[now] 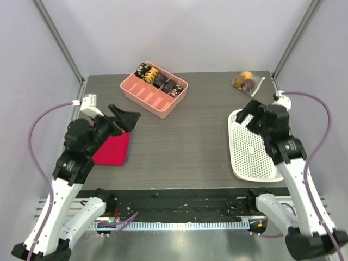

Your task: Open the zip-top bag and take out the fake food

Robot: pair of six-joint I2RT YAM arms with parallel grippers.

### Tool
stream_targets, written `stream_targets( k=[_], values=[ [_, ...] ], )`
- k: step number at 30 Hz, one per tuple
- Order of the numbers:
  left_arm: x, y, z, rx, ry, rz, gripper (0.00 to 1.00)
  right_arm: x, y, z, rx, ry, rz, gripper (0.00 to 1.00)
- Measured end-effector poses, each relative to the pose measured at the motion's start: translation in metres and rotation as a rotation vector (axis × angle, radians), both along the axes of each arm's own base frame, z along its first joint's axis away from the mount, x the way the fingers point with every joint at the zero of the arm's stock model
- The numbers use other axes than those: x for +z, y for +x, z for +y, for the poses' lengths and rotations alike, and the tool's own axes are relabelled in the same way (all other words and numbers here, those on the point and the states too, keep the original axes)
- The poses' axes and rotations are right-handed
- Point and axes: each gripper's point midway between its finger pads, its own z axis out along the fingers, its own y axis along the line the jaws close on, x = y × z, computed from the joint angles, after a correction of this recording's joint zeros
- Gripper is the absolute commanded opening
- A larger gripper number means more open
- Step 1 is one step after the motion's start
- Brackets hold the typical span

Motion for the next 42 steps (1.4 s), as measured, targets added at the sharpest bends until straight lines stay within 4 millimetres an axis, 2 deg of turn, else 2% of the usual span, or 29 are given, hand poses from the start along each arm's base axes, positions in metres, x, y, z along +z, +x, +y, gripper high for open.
stream_targets(
  k=[3,5,8,15,19,22,29,31,34,35,37,42],
  values=[
    [-0.015,0.011,-0.01,-0.034,0.029,0.062,1.0,-0.006,0.031,-0.003,-0.048,-0.028,0.074,1.0],
    [-0.02,0.018,-0.016,-0.061,0.049,0.09,1.0,-0.006,0.068,-0.005,-0.08,-0.048,0.086,1.0],
    [-0.022,0.021,-0.024,-0.102,0.062,0.106,1.0,-0.015,0.113,-0.012,-0.119,-0.058,0.102,1.0],
    [-0.016,0.009,-0.032,-0.179,0.065,0.078,1.0,-0.056,0.231,-0.083,-0.261,-0.049,0.144,1.0],
    [-0.018,0.007,-0.04,-0.232,0.064,0.08,1.0,-0.079,0.28,-0.116,-0.28,-0.005,0.139,1.0],
    [-0.025,0.009,-0.046,-0.263,0.061,0.099,1.0,-0.103,0.304,-0.139,-0.284,0.041,0.14,1.0],
    [-0.055,0.024,-0.056,-0.292,0.07,0.172,1.0,-0.158,0.335,-0.187,-0.337,0.098,0.169,1.0],
    [-0.061,0.028,-0.058,-0.296,0.073,0.192,1.0,-0.17,0.343,-0.191,-0.332,0.123,0.173,0.98],
    [-0.068,0.032,-0.06,-0.301,0.077,0.216,1.0,-0.184,0.362,-0.191,-0.303,0.161,0.153,0.89],
    [-0.069,0.033,-0.061,-0.302,0.078,0.222,1.0,-0.188,0.367,-0.189,-0.295,0.174,0.146,0.8],
    [-0.071,0.036,-0.062,-0.302,0.08,0.23,1.0,-0.198,0.373,-0.185,-0.283,0.2,0.143,0.71],
    [-0.079,0.044,-0.065,-0.307,0.083,0.255,1.0,-0.206,0.382,-0.182,-0.285,0.24,0.119,0.63]
  ],
)
